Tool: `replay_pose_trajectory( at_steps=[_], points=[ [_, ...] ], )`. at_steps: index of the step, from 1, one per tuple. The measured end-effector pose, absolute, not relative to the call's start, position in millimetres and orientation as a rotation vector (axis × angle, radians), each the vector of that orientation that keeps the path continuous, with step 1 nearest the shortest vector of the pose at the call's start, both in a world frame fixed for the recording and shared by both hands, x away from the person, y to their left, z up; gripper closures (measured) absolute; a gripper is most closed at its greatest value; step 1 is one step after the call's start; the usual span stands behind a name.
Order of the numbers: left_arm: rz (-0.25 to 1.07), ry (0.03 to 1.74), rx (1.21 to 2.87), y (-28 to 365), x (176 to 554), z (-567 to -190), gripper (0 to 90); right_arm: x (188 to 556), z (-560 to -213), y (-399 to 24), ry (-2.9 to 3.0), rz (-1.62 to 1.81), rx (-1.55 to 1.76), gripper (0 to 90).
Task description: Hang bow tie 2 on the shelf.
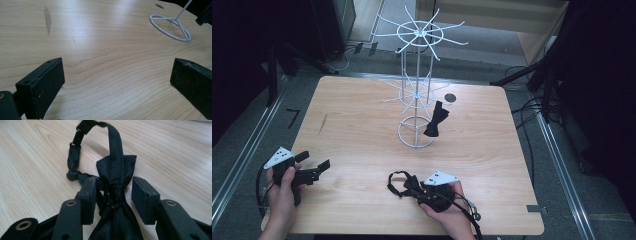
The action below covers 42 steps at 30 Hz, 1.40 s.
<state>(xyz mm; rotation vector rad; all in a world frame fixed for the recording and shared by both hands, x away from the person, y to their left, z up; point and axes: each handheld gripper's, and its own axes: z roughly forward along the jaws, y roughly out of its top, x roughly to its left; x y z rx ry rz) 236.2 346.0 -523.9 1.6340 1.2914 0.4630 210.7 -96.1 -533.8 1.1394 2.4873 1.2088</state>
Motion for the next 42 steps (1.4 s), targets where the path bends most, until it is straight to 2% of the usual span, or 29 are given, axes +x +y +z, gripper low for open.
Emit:
replay_pose_trajectory(
  at_steps=[4,17,27,42],
  points=[
    [0.460,1.290,1.636,346.0,236.4,-523.9,0.0,210.3,-535.6,-93.7,2.488,1.184,1.128,58.7],
    [0.462,1.292,1.640,345.9,236.5,-523.8,0.0,213.7,-536.9,-95.8,2.451,1.179,1.155,75.3],
    [0.457,1.290,1.639,346.4,236.8,-524.0,0.0,215.5,-534.3,-96.7,2.419,1.221,1.189,77.2],
    [0.461,1.289,1.638,346.3,237.0,-523.9,0.0,217.1,-506.6,-112.4,2.216,1.366,1.190,77.1]
  ],
)
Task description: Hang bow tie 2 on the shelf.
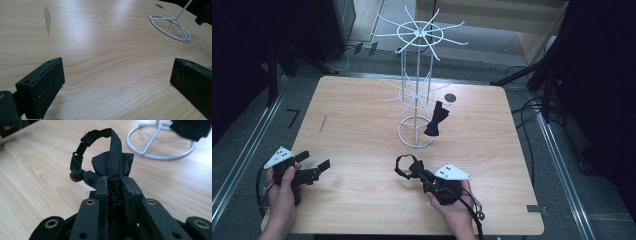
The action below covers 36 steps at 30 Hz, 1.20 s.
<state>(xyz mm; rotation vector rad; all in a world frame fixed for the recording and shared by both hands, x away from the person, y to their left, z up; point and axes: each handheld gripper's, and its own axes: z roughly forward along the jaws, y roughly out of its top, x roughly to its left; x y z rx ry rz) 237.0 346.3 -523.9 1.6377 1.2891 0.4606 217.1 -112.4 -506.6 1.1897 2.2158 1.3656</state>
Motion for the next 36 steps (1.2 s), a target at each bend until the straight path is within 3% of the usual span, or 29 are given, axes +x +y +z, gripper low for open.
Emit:
replay_pose_trajectory(
  at_steps=[17,36],
  points=[
    [0.454,1.301,1.637,346.3,237.7,-524.1,0.0,220.1,-482.9,-130.1,2.095,1.421,1.184,77.1],
    [0.578,1.317,1.598,342.8,232.8,-523.1,0.0,226.2,-464.0,-134.0,2.050,1.439,1.172,77.1]
  ],
)
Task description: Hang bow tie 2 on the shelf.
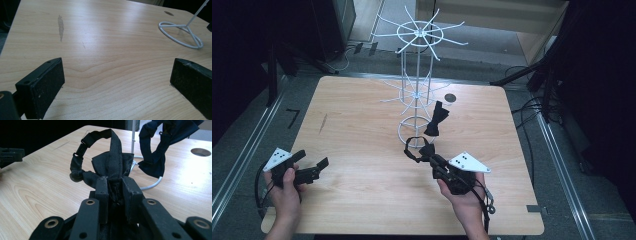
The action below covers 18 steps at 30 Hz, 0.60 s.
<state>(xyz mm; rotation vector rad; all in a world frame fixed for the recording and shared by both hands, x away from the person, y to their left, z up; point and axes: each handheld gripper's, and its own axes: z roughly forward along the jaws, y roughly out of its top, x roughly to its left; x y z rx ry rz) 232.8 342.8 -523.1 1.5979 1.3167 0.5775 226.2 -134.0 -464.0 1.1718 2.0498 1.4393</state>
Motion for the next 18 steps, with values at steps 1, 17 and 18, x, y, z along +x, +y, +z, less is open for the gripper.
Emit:
replay_pose_trajectory(
  at_steps=[1,17,18],
  points=[
    [0.582,1.315,1.608,342.0,233.0,-522.8,0.0,226.5,-463.1,-133.8,2.050,1.439,1.167,77.1],
    [0.640,1.307,1.581,341.4,231.1,-522.4,0.0,235.0,-450.2,-135.6,2.000,1.485,1.174,77.1],
    [0.636,1.310,1.582,341.5,231.4,-522.4,0.0,235.0,-449.0,-136.1,1.994,1.492,1.174,77.1]
  ],
)
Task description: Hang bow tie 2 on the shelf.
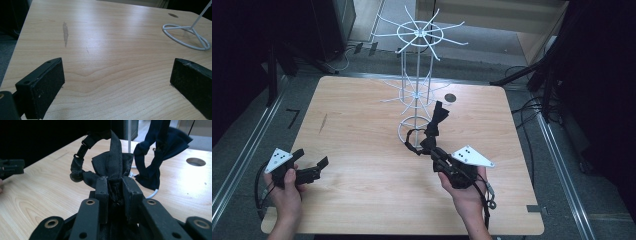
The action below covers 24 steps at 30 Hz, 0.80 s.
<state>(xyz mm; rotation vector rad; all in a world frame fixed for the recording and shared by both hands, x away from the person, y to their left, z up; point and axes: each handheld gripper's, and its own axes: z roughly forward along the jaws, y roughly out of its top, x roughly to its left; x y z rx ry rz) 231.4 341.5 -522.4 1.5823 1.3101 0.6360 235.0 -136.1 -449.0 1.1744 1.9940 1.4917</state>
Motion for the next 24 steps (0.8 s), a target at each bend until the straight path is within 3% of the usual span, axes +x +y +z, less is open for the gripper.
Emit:
replay_pose_trajectory(
  at_steps=[24],
  points=[
    [0.554,1.343,1.597,344.2,236.0,-523.2,0.0,227.8,-418.8,-154.0,1.869,1.571,1.157,77.1]
  ],
)
